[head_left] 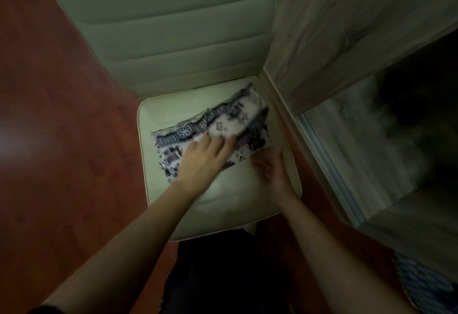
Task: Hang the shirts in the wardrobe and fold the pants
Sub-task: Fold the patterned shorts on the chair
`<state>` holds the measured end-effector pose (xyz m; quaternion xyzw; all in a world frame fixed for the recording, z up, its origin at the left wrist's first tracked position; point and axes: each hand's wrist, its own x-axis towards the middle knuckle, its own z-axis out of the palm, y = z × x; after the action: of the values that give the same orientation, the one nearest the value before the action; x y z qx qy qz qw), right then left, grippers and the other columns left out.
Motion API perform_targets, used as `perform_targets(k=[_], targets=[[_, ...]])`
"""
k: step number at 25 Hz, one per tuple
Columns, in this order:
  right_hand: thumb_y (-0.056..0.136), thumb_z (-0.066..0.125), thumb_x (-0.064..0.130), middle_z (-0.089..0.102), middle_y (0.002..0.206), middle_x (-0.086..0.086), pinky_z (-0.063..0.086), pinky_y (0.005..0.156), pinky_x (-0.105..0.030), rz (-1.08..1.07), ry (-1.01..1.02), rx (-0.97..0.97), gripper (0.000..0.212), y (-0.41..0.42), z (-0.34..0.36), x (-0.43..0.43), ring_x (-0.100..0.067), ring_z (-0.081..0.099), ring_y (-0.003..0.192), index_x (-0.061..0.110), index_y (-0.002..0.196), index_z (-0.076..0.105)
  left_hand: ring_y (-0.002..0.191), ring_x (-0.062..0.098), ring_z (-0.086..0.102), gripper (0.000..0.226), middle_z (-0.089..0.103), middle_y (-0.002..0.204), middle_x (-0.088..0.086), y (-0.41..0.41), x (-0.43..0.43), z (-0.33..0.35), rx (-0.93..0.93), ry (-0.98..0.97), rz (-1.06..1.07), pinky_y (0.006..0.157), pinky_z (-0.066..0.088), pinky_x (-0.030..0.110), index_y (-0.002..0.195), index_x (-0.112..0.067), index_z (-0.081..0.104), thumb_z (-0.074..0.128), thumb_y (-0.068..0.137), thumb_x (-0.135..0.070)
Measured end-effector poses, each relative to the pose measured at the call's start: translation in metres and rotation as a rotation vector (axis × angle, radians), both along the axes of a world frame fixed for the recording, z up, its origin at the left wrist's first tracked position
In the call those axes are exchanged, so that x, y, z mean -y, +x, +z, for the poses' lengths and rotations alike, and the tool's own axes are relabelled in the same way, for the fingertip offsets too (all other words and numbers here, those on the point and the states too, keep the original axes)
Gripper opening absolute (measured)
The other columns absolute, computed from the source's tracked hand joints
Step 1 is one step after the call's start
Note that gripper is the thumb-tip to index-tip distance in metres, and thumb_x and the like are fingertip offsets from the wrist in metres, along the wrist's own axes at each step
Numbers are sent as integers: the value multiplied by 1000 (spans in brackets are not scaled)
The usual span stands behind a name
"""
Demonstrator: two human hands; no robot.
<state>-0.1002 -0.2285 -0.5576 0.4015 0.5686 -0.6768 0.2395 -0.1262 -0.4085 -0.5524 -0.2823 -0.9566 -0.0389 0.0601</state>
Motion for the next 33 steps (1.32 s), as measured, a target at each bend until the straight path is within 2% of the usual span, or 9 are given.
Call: perform_targets(k=[4, 9, 11, 14, 17, 21, 23, 28, 33], targets=[[72, 44, 77, 57, 125, 3, 46, 93, -29, 213, 125, -51, 77, -15, -13, -4, -15, 55, 114, 25, 128, 47, 108, 27, 57, 63, 58, 129, 7, 56, 10, -52, 160, -183, -103, 81, 46, 43, 135, -15, 48, 69, 76, -13], [84, 64, 37, 60, 105, 2, 38, 82, -24, 440, 344, 118, 40, -4, -31, -11, -18, 55, 103, 14, 115, 57, 121, 27, 54, 59, 56, 134, 4, 58, 40, -56, 240, -203, -30, 106, 25, 50, 128, -17, 57, 75, 72, -13], [84, 64, 24, 60, 89, 3, 41, 71, -26, 436, 379, 89, 18, 6, -29, -7, -19, 56, 93, 17, 99, 58, 120, 27, 55, 35, 61, 128, 6, 50, 47, -42, 155, -41, 118, 104, 28, 53, 117, -17, 63, 56, 82, -17], [87, 53, 17, 57, 80, -1, 35, 61, -29, 251, 581, -11, 3, 12, -20, 0, -23, 54, 84, 15, 88, 55, 121, 26, 42, 46, 52, 131, 12, 42, 55, -19, 202, 276, 552, 101, 28, 51, 118, -15, 56, 42, 75, -27], [95, 45, 28, 54, 95, -2, 34, 71, -28, 102, 637, -112, 9, -5, -12, 4, -20, 51, 88, 20, 95, 48, 122, 29, 38, 44, 42, 132, 14, 17, 68, -11, 330, 541, 1015, 97, 34, 46, 127, -10, 47, 47, 89, -32], [95, 41, 45, 58, 101, -8, 43, 67, -30, 125, 656, -185, 40, -44, -33, 12, -21, 56, 88, 8, 106, 50, 114, 35, 44, 52, 46, 122, 18, -40, 72, -23, 508, 497, 1305, 91, 37, 43, 118, -7, 52, 37, 94, -52], [94, 39, 50, 59, 102, -8, 46, 72, -33, 169, 657, -137, 48, -61, -42, 17, -22, 58, 90, 7, 110, 50, 111, 37, 48, 48, 50, 120, 20, -57, 66, -34, 523, 481, 1324, 86, 39, 43, 115, -7, 52, 36, 95, -48], [101, 33, 24, 61, 115, -20, 42, 80, -34, 281, 868, -111, 35, -66, -48, -2, -32, 57, 104, 0, 116, 55, 88, 45, 59, 36, 58, 102, 23, -76, 94, -40, 326, 196, 1187, 69, 43, 42, 104, -10, 53, 32, 98, -39], [100, 35, 32, 59, 102, -10, 39, 71, -27, 307, 688, -191, 35, -41, -44, -1, -22, 56, 92, 4, 114, 51, 88, 33, 59, 38, 64, 99, 14, -62, 105, -39, 435, 493, 1074, 71, 43, 39, 97, -15, 52, 34, 96, -48]])
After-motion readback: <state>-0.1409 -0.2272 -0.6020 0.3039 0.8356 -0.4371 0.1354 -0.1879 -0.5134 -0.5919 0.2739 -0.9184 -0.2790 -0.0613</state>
